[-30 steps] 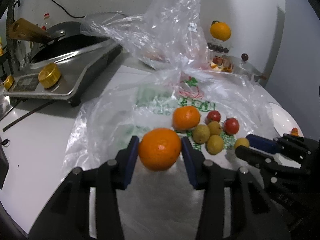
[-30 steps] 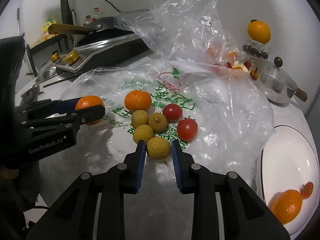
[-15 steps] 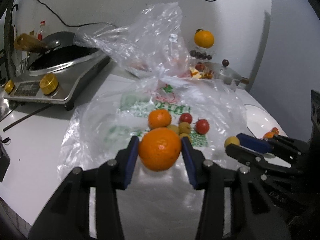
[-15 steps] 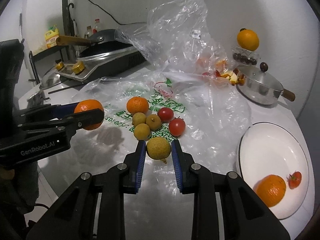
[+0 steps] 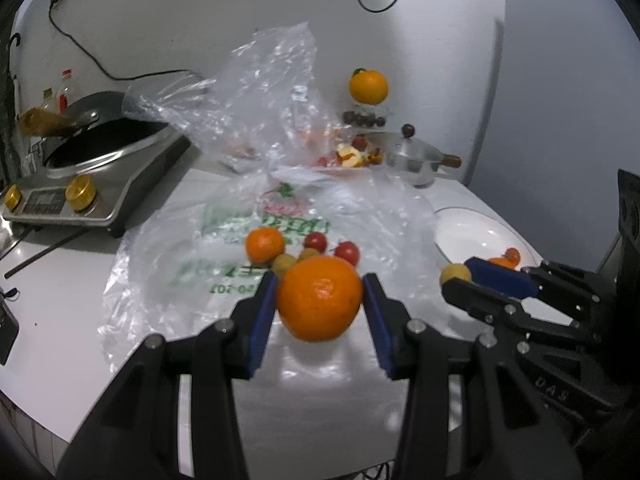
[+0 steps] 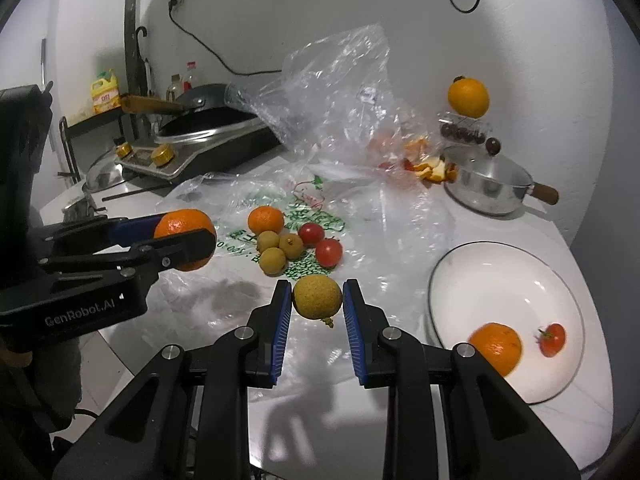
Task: Organize fruits
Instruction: 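Carry the mandarin in the left tool and yellow fruit in the right tool to the plate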
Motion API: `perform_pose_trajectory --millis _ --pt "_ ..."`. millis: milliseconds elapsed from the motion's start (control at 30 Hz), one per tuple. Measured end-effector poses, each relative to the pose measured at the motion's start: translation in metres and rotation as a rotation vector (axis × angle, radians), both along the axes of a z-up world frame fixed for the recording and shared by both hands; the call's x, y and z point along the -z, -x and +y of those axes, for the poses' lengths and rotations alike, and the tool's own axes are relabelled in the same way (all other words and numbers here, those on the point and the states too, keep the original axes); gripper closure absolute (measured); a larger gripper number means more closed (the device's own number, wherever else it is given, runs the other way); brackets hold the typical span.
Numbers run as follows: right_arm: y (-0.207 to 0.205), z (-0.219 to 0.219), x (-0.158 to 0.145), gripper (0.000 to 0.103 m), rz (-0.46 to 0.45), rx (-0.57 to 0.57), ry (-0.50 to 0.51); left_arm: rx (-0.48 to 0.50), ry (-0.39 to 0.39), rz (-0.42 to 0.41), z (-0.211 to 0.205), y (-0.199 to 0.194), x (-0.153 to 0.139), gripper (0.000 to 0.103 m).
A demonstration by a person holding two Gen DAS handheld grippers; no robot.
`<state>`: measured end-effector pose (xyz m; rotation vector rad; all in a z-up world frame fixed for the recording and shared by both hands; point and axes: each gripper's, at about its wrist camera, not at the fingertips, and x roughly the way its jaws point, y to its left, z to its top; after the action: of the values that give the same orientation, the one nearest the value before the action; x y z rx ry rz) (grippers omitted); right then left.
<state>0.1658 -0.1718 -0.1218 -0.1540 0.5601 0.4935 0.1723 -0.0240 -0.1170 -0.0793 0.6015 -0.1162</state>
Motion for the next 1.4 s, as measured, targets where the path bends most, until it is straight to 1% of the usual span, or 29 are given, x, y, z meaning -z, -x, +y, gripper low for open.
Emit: perform_pose_trajectory --millis 233,300,700,900,1133,1400 --pt "0.007 -0.023 -0.004 0.075 -0.014 0.03 -0.016 0.029 -0.029 -0.013 -0.025 0.002 -0.005 0.059" --pt "0.008 -0.03 -0.004 0.075 -0.015 0.04 -0.02 0.041 -0.025 -0.013 -0.033 0.001 -0.005 0.059" --pt "0.009 -0.077 0.0 0.075 -0.02 0.114 -0.045 0.114 -0.057 0.001 -0.08 -0.007 -0.001 0.059" --pt "0.005 -0.101 0.003 0.075 -0.016 0.154 -0.063 0.153 -0.067 -0.001 -0.105 -0.01 0.001 0.059" --pt "0.004 -0.125 0.008 0.075 -0.01 0.183 -0.066 0.188 -0.079 0.018 -0.133 -0.022 0.01 0.059" --pt "-0.002 -0.149 0.019 0.075 0.014 0.205 -0.087 0.207 -0.104 0.032 -0.154 -0.034 0.016 0.059"
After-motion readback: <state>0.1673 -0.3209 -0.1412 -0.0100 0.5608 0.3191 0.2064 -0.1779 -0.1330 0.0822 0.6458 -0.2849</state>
